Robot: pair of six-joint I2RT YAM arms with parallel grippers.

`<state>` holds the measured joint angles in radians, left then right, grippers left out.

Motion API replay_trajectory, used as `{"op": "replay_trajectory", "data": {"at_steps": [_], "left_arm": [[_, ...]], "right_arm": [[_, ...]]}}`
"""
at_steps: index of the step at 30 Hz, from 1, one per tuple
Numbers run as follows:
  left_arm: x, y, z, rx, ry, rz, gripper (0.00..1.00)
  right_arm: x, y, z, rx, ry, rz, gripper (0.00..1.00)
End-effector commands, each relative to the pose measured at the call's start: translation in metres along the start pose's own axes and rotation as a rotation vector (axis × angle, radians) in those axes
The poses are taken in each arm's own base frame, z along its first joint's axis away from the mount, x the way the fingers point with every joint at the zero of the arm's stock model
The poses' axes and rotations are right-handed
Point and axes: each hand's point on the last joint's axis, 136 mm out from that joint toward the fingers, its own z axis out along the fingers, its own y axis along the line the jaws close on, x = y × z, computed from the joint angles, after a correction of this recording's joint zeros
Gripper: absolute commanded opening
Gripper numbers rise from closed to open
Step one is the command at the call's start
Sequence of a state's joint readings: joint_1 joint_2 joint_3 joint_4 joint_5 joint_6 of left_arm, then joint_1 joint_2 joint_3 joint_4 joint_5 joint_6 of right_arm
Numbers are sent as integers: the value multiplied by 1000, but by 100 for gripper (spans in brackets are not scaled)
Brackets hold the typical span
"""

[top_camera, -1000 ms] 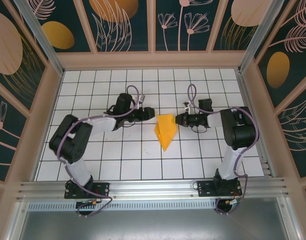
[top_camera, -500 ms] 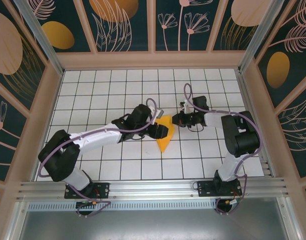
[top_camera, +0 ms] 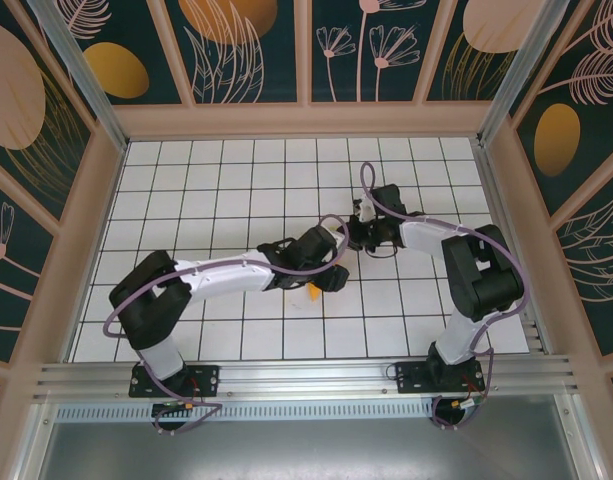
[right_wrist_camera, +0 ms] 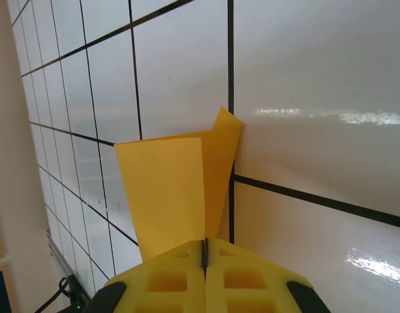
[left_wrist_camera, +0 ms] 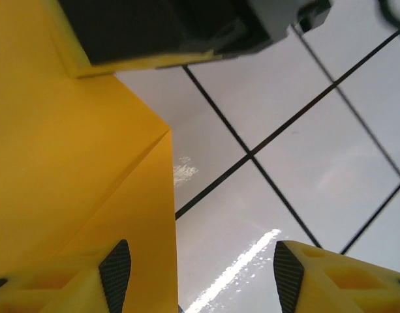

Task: Fold a paper plane with a square sheet of paper (fold left side to right side)
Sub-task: Fold the wing for the fifth time at the center of the table.

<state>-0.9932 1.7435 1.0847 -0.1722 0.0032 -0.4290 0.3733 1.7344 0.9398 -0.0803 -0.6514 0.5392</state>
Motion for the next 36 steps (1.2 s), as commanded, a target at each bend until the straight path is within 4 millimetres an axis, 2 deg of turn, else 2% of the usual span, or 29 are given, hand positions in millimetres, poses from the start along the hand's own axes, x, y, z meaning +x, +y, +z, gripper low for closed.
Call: {"op": "replay_trajectory", "data": {"at_steps": [1, 11, 18, 31, 36], "left_arm": [[13, 17, 8, -142, 47, 55, 63], [30, 32, 18, -346, 74, 111, 57], [36, 40, 24, -409, 84, 124, 49], [38, 39, 28, -399, 88, 123, 38], [42, 39, 32, -394, 102, 126, 40]], "right_arm": [[-4, 6, -5, 23, -12, 17, 2], [-3, 4, 1, 38, 2, 28, 2], [-1, 2, 4, 51, 11, 28, 2], [0, -4, 7, 76, 24, 28, 3], [-1, -8, 9, 93, 19, 34, 3]]}}
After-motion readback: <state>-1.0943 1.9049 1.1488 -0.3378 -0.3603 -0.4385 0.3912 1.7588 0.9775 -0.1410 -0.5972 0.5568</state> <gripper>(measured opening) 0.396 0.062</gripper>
